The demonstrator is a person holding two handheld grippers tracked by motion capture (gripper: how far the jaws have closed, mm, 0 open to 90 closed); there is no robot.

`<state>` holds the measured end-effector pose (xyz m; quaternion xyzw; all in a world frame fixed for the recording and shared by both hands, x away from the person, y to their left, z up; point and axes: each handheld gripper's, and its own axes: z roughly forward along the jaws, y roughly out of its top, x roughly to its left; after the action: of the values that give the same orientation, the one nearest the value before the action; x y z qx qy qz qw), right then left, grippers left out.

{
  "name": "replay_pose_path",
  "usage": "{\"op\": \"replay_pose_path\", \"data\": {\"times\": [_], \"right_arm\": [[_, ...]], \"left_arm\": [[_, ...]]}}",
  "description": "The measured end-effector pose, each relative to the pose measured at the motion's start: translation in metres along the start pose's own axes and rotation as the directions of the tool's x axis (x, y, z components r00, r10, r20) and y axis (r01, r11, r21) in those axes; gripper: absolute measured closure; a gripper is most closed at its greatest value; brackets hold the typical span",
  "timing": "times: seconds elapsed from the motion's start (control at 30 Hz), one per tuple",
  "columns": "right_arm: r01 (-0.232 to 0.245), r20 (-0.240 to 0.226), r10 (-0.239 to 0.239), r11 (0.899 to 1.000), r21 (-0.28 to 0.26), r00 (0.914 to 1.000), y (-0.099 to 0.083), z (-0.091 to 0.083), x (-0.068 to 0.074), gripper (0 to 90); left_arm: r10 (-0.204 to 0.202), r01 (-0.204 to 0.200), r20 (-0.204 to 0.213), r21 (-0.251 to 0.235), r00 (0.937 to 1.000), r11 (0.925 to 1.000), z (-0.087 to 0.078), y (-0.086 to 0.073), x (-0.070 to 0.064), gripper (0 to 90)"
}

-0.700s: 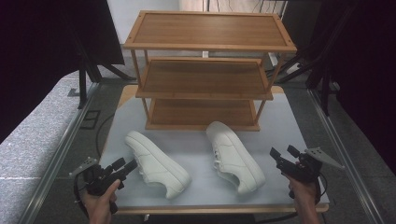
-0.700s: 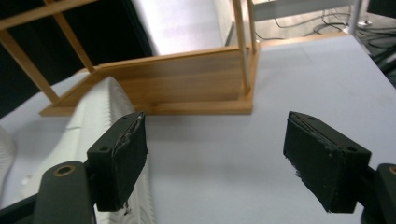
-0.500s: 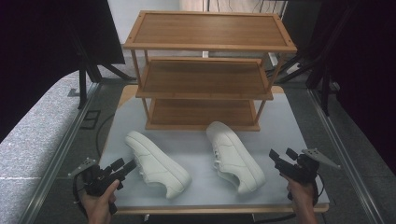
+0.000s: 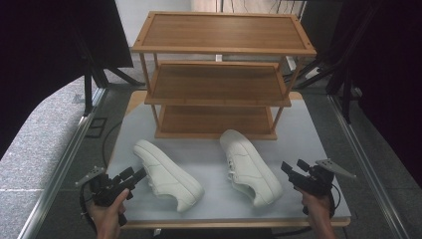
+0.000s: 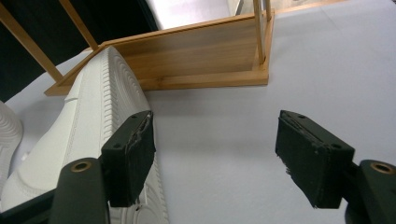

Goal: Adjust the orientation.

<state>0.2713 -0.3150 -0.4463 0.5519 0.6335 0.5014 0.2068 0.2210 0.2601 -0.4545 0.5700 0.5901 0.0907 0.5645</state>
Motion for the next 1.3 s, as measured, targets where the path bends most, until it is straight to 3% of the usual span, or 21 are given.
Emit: {"op": "replay_pose_path", "data": {"times": [0.13, 0.2, 0.23, 0.3, 0.4, 0.5, 0.7, 0.77, 0.83, 0.9, 1.0, 1.1, 1.2, 1.3], "right_arm": [[0.003, -0.003, -0.003, 1.0, -0.016, 1.0, 0.005, -0.005, -0.001, 28.6], [0.013, -0.029, -0.014, 0.999, -0.033, 0.9995, 0.013, -0.012, -0.001, 28.6], [0.013, -0.029, -0.014, 0.999, -0.033, 0.9995, 0.013, -0.012, -0.001, 28.6], [0.064, -0.043, -0.066, 0.997, -0.041, 0.9969, 0.017, -0.019, 0.004, 28.4], [0.088, -0.049, -0.09, 0.995, -0.042, 0.9947, 0.018, -0.022, 0.006, 28.0], [0.085, -0.054, -0.088, 0.995, -0.048, 0.9946, 0.018, -0.021, 0.006, 27.9], [0.061, -0.063, -0.064, 0.997, -0.05, 0.9959, 0.015, -0.021, 0.004, 28.2], [0.053, -0.056, -0.056, 0.997, -0.051, 0.9969, 0.014, -0.023, 0.003, 28.3], [0.044, -0.054, -0.047, 0.998, -0.054, 0.9975, 0.014, -0.024, 0.002, 28.3], [0.028, -0.034, -0.03, 0.998, -0.055, 0.999, 0.014, -0.025, -0.001, 28.0], [-0.028, -0.059, 0.024, 0.997, -0.073, 0.998, 0.018, -0.026, -0.009, 28.1], [-0.03, -0.064, 0.025, 0.997, -0.076, 0.9976, 0.019, -0.025, -0.009, 28.1], [-0.024, -0.071, 0.019, 0.997, -0.073, 0.9973, 0.019, -0.023, -0.007, 28.0], [-0.02, -0.044, 0.018, 0.998, -0.061, 0.9989, 0.02, -0.019, -0.004, 27.4]], "left_arm": [[0.041, -0.041, 0.006, 0.014, 0.9991, 0.999, 0.002, -0.001, -0.006, 31.3], [0.081, -0.082, 0.016, 0.029, 0.9966, 0.9962, 0.001, -0.005, -0.008, 31.8], [0.081, -0.082, 0.016, 0.029, 0.9966, 0.9962, 0.001, -0.005, -0.008, 32.0], [0.078, -0.079, 0.025, 0.026, 0.9966, 0.9965, -0.001, -0.005, -0.008, 32.6], [0.097, -0.098, 0.04, 0.018, 0.9944, 0.995, -0.004, -0.003, -0.009, 34.0], [0.113, -0.113, 0.026, 0.014, 0.9933, 0.9935, -0.009, 0.0, -0.011, 36.2], [0.138, -0.137, -0.017, 0.034, 0.9903, 0.99, -0.015, 0.002, -0.019, 48.2], [0.145, -0.144, -0.028, 0.039, 0.989, 0.9888, -0.015, 0.003, -0.023, 58.5], [0.147, -0.146, -0.026, 0.042, 0.9887, 0.9883, -0.016, 0.001, -0.028, 61.9], [0.152, -0.15, -0.025, 0.054, 0.9881, 0.9872, -0.016, -0.003, -0.032, 73.5], [0.163, -0.161, -0.016, 0.083, 0.9866, 0.9835, -0.018, -0.018, -0.042, 81.0], [0.164, -0.162, -0.008, 0.099, 0.9865, 0.9818, -0.018, -0.026, -0.047, 83.6], [0.182, -0.179, -0.004, 0.133, 0.9834, 0.9747, -0.017, -0.037, -0.052, 83.5], [0.183, -0.18, -0.005, 0.172, 0.983, 0.9686, -0.014, -0.05, -0.053, 85.3]]}}
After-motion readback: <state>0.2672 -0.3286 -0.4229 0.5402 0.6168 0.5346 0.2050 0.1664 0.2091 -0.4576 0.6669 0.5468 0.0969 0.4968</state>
